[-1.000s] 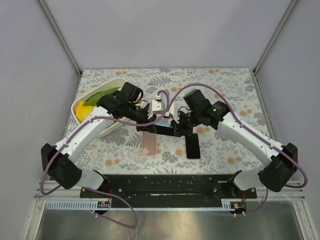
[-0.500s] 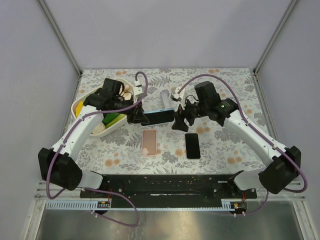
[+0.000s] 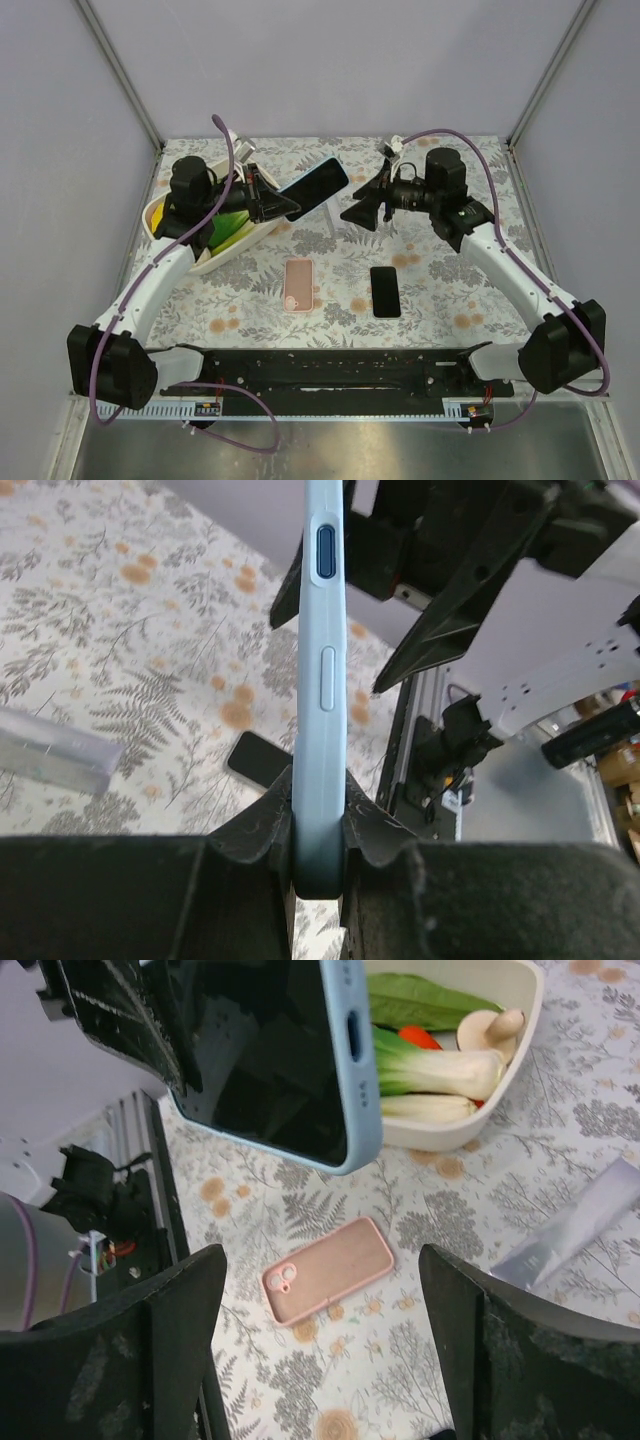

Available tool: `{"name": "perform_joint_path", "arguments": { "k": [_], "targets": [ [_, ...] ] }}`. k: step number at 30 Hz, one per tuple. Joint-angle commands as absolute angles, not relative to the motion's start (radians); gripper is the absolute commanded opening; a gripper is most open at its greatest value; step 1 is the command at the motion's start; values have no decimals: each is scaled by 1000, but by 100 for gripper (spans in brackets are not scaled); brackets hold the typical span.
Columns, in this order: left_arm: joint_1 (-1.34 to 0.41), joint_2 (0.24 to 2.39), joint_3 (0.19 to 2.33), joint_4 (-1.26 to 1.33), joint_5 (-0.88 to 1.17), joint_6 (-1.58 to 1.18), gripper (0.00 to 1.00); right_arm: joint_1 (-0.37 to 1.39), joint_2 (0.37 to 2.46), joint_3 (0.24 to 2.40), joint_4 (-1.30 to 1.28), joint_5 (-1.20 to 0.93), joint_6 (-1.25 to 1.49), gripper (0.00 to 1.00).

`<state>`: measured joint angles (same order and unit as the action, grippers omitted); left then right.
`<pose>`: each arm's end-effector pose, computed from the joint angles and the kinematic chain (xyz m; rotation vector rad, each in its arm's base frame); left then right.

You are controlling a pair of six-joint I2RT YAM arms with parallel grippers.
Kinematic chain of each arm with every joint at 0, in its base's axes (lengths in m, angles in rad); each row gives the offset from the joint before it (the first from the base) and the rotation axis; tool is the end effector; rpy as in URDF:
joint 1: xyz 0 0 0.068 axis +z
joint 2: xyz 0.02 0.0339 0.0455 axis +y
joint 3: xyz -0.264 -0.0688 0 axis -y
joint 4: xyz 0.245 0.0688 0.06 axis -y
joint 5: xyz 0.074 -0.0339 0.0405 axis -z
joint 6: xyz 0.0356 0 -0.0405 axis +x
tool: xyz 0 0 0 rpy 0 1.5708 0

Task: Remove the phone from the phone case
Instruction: Remove the phone case from the phone.

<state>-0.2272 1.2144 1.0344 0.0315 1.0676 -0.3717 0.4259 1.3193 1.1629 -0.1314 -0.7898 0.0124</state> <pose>0.2559 -0.0912 0.3626 0.7112 1.6881 -1.3367 0.2633 0.1472 0.3622 -0.9233 1.6563 1.0306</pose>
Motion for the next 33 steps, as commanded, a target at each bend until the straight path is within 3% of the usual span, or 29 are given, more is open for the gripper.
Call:
{"name": "perform_joint_path", "arguments": {
  "k": [1,11,14,15,19,22,25,26,28,31,33],
  "targets": [
    [-230,1195,1011,415,1091,-643,0,403,1362,1141,208,-957,288,87],
    [-301,1190,930,537,1094,-673,0,402,1447,1134,546,-1098,572,85],
    [-322,1195,925,525,1092,-651,0,402,1456,1138,570,-1117,595,76],
    [-330,1198,927,506,1091,-635,0,402,1457,1137,587,-1126,612,70],
    [-353,1207,937,414,1077,-559,0,402,1465,1132,612,-1160,627,26],
    [-365,1213,942,365,1071,-519,0,402,1465,1134,591,-1196,605,0],
    [-388,1221,989,193,1071,-383,0,403,1454,1164,445,-1236,497,0],
    [-400,1226,1006,123,1069,-327,2,403,1448,1181,364,-1244,435,0],
    [-417,1238,1044,11,1077,-229,26,405,1433,1216,190,-1249,291,0],
    [-440,1264,1089,-147,1080,-111,54,417,1417,1273,-96,-1227,59,0],
    [-463,1278,1115,-224,1066,-33,61,417,1408,1276,-112,-1233,49,0]
  ]
}}
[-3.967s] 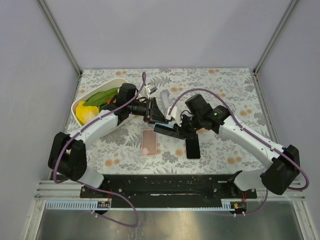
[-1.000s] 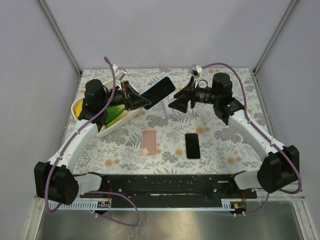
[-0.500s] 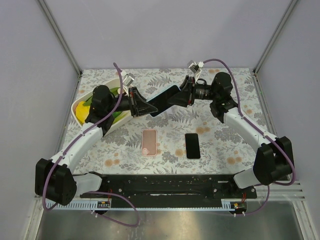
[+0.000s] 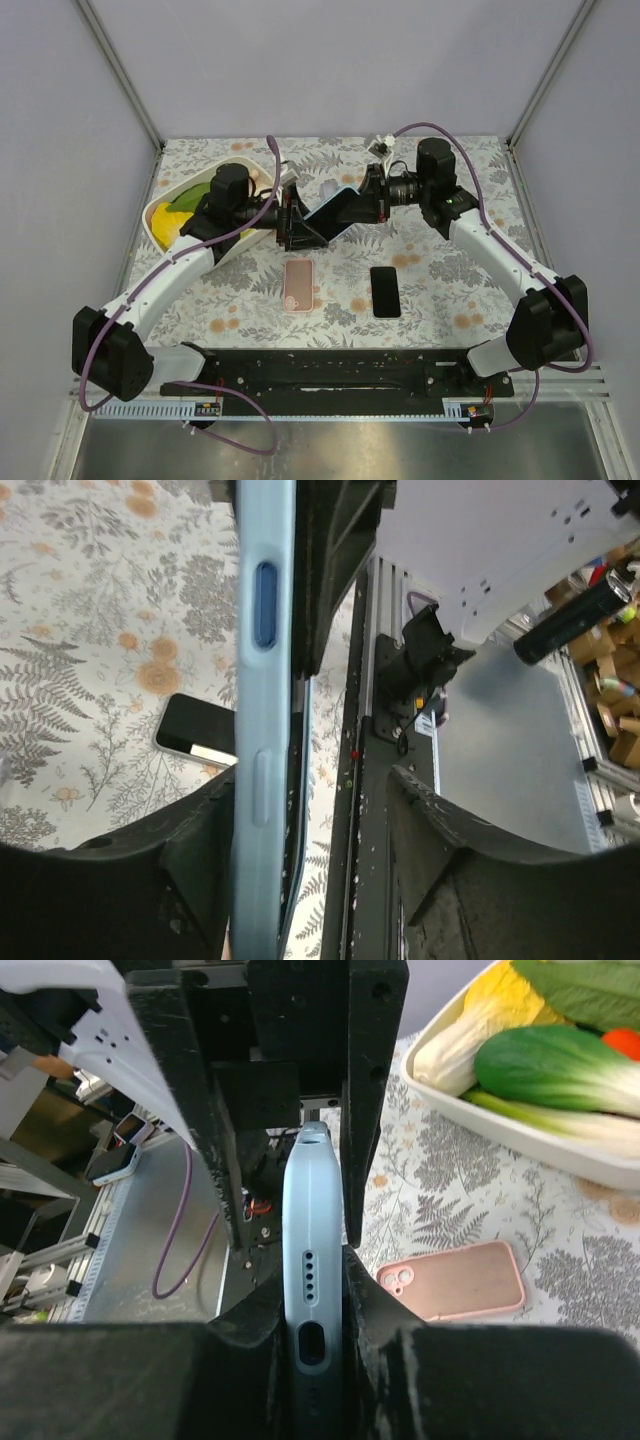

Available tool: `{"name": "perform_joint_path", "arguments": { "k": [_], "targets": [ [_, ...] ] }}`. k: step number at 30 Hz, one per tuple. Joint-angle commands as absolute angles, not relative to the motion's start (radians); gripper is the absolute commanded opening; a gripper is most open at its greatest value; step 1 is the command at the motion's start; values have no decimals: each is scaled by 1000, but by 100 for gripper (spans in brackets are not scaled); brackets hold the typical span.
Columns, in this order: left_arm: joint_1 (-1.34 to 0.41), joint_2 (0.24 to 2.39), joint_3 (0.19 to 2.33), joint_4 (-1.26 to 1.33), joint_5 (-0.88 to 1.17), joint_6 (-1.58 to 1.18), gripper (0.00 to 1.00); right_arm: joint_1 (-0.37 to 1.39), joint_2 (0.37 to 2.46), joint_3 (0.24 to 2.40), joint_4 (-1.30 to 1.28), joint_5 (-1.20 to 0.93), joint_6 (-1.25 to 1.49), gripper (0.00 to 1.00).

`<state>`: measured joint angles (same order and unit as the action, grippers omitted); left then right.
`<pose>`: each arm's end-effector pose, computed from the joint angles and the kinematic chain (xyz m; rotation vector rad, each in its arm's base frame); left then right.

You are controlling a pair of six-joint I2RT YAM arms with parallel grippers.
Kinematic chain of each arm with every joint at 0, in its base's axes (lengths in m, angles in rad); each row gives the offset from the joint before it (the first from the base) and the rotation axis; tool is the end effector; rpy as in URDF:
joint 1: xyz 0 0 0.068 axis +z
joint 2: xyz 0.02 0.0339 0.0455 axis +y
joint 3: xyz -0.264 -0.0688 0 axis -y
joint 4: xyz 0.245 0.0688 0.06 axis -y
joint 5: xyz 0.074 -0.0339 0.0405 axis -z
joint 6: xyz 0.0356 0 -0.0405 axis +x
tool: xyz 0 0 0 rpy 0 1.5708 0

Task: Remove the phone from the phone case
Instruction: Remove the phone case from the phone.

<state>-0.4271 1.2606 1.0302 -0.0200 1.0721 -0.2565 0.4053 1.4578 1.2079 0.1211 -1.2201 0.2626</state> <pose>0.2417 -0.1444 0.3448 0.9530 1.6742 -1.4344 0.2882 0.1600 0.3623 -1.0804 1.5063 1.4980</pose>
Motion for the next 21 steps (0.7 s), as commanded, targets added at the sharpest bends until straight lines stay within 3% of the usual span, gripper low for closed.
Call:
{"name": "perform_joint_path", "arguments": {
  "k": [1,4,10,13,17,18,21],
  "targets": [
    [-472,1285,1123,-254,1065,-9,62,416,1405,1284,-135,-1233,31,0],
    [-492,1302,1138,-316,1068,69,56,419,1404,1322,-248,-1226,-61,0],
    [-506,1318,1160,-426,1039,172,55,437,1401,1414,-511,-1134,-278,0],
    [-512,1321,1169,-449,1055,198,44,451,1397,1423,-546,-1106,-304,0],
    [-520,1336,1199,-482,1077,219,41,485,1414,1456,-629,-1080,-374,0],
    [-523,1341,1207,-495,1078,228,37,489,1417,1459,-646,-1078,-383,0],
    [-529,1362,1226,-520,1081,247,11,497,1419,1460,-646,-1080,-391,0]
  ]
}}
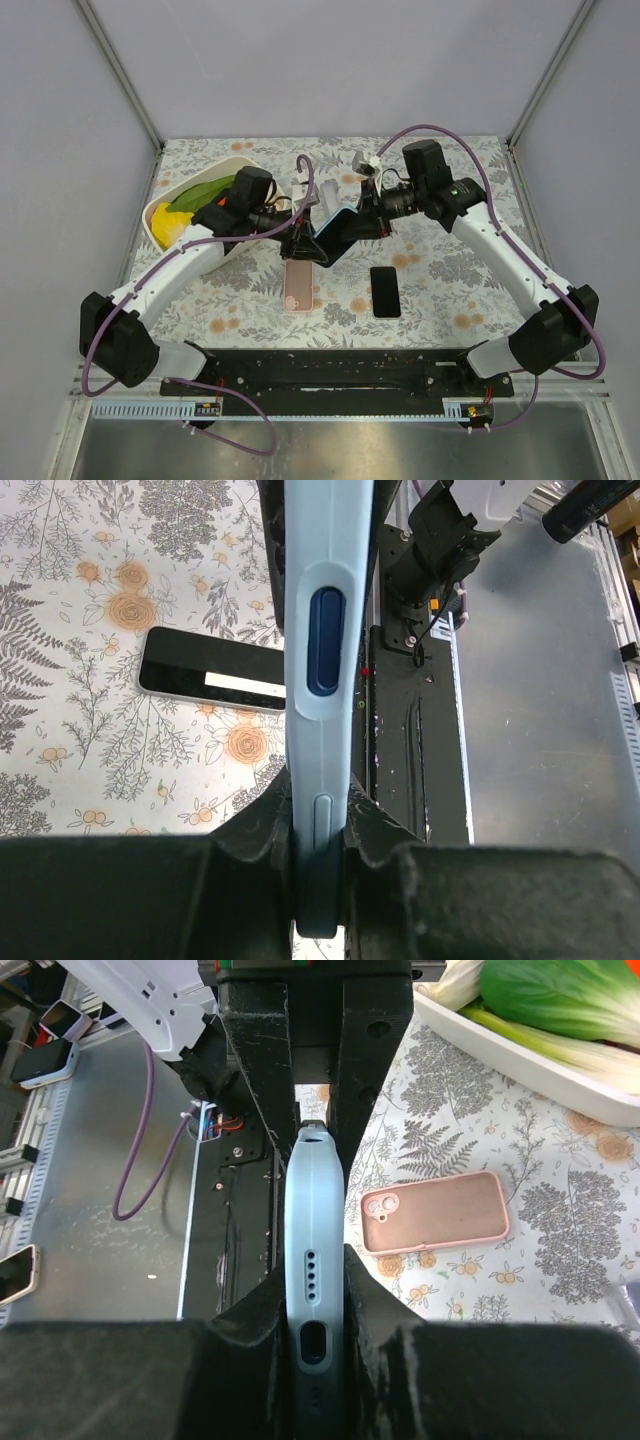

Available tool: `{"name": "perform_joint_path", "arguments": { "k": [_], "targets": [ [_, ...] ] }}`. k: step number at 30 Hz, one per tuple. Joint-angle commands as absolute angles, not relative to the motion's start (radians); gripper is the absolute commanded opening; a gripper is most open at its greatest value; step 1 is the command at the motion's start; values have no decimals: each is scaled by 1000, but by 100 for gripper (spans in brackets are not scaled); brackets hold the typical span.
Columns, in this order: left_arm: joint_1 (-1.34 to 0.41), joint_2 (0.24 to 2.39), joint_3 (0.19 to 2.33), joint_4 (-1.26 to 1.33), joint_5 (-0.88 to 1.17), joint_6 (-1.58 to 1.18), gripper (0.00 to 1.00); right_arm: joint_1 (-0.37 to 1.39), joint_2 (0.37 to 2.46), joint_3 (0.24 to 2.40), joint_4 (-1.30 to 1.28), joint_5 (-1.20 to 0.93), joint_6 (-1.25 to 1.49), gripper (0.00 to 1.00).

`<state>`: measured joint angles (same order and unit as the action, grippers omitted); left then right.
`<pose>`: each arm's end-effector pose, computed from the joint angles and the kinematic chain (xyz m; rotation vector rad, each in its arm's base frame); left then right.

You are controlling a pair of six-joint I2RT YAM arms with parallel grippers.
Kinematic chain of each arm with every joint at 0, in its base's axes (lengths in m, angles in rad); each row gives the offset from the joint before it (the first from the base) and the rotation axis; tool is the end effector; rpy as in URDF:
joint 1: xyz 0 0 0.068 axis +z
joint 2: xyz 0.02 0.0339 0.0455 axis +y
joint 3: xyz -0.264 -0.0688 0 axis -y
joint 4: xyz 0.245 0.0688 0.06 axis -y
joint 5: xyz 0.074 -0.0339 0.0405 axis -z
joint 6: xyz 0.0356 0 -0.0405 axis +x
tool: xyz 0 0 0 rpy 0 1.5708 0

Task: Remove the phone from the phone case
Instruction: Remove the phone case from the phone.

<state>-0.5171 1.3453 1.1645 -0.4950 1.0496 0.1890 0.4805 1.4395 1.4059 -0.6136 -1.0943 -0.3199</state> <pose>0.2319 -0.1674 0.3284 1.2588 1.7481 -1.3482 0.2553 0.1687 0.3725 -1.3297 1.5962 1.2866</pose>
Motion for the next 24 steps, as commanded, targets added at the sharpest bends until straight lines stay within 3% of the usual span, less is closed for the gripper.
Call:
{"name": "perform_joint_path", "arguments": {
  "k": [1,6,10,15,20,24],
  "targets": [
    [-529,1368,1229,-525,1083,248,9,500,1416,1462,-649,-1078,-393,0],
    [-549,1391,1221,-561,1109,285,0,502,1419,1471,-646,-1083,-391,0],
    [-560,1397,1224,-569,1129,281,0,509,1425,1480,-638,-1078,-391,0],
    [-557,1345,1216,-520,1060,235,0,509,1399,1437,-571,-1014,-347,42],
    [-560,1289,1218,-537,968,290,0,509,1374,1419,-526,-942,-299,58],
    [-561,1279,1229,-577,928,321,0,509,1390,1437,-512,-971,-259,59]
  ]
}}
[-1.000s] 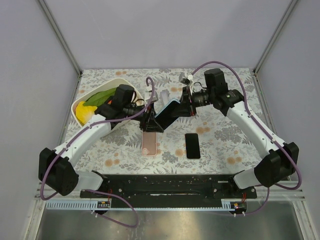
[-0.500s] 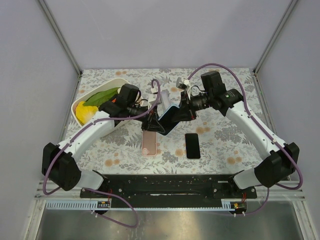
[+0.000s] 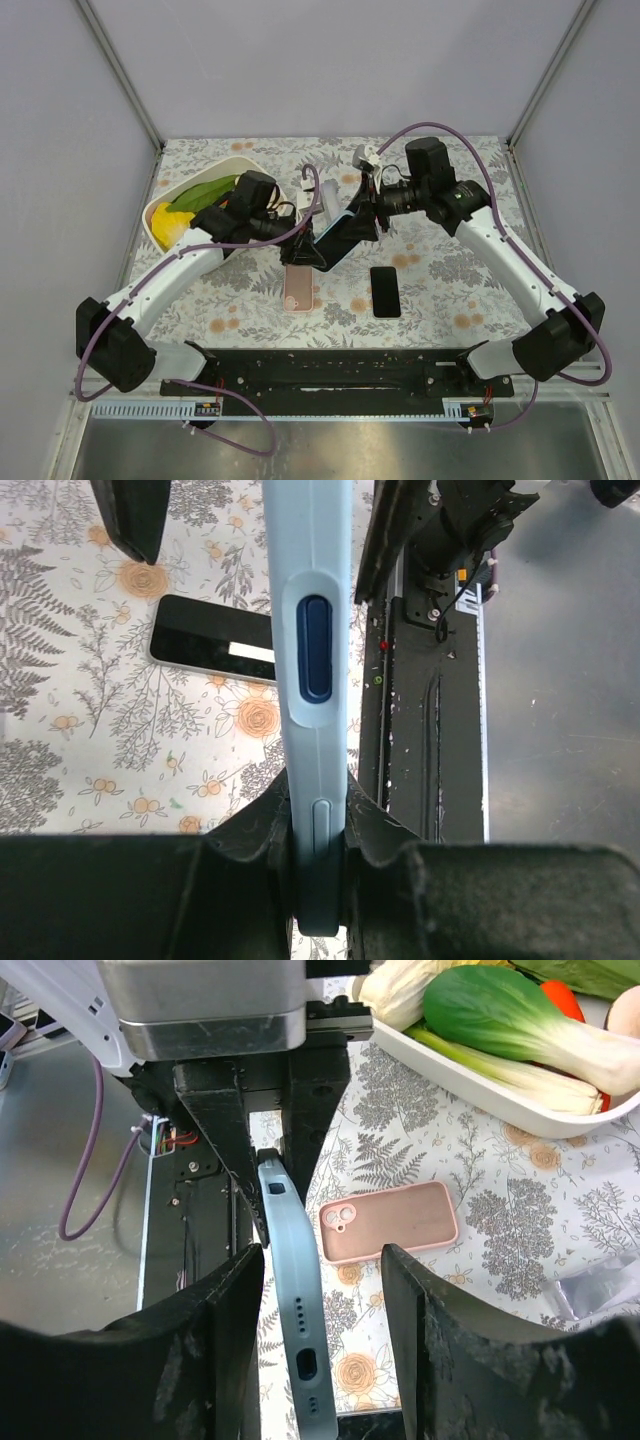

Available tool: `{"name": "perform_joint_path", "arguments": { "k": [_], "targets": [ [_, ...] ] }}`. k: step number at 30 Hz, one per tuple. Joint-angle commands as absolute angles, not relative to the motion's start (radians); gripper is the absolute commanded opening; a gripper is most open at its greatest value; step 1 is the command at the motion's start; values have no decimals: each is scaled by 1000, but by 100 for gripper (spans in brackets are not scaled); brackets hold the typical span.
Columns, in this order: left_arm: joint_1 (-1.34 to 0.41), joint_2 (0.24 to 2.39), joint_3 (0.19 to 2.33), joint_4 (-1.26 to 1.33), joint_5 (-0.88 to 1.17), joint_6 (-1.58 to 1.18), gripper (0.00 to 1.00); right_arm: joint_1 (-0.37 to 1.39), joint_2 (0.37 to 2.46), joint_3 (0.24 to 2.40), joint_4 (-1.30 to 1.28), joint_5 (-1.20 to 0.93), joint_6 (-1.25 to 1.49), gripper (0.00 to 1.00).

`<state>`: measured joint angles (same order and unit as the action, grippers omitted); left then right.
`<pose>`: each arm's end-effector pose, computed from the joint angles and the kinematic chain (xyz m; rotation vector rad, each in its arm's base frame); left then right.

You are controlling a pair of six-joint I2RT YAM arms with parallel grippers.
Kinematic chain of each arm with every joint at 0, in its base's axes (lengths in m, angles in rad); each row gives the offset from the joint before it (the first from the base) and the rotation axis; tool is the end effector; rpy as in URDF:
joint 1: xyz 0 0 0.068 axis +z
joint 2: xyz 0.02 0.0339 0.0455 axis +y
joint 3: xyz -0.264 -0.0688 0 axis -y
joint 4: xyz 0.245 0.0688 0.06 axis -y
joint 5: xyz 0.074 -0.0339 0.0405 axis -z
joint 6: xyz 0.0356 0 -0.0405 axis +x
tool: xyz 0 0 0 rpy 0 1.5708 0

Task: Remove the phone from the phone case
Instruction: Remove the phone case from the phone.

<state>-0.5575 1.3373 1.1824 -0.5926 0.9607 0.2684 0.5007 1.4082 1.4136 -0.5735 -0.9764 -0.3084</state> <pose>0.2217 -0.1726 0.3276 1.3218 1.7879 -1.2543 0.2500 0.1704 0.3848 -1.3057 1.5892 1.1479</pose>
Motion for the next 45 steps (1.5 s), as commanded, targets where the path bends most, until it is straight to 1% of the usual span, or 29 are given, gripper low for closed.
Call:
{"name": "perform_joint_path", "arguments": {
  "k": [1,10,14,16,19,22,24,26,27,28,33,45],
  "targets": [
    [-561,1279,1227,-580,920,322,0,508,1399,1445,-511,-983,-247,59],
    [-584,1281,1238,-615,867,350,0,509,1465,1496,-511,-1046,-189,59],
    [-597,1284,1241,-620,850,357,0,509,1480,1500,-512,-1066,-169,56],
    [-606,1281,1239,-626,835,365,0,509,1491,1503,-512,-1083,-155,52],
    [-618,1276,1238,-630,815,374,0,509,1508,1511,-514,-1095,-140,46],
    [-633,1272,1235,-637,773,390,0,509,1526,1517,-514,-1101,-118,33],
    [-650,1266,1233,-643,732,405,0,508,1548,1526,-520,-1100,-95,22],
    [-663,1253,1230,-643,686,417,0,509,1563,1535,-532,-1095,-84,9],
    [-664,1250,1232,-643,674,414,0,509,1566,1537,-535,-1082,-78,3],
    [-666,1247,1235,-644,664,413,0,508,1571,1536,-534,-1066,-75,0],
    [-698,1224,1252,-653,592,434,0,509,1598,1535,-535,-1022,-22,0],
    [-845,1152,1204,-660,309,589,0,508,1677,1543,-532,-1061,133,0]
  ]
}}
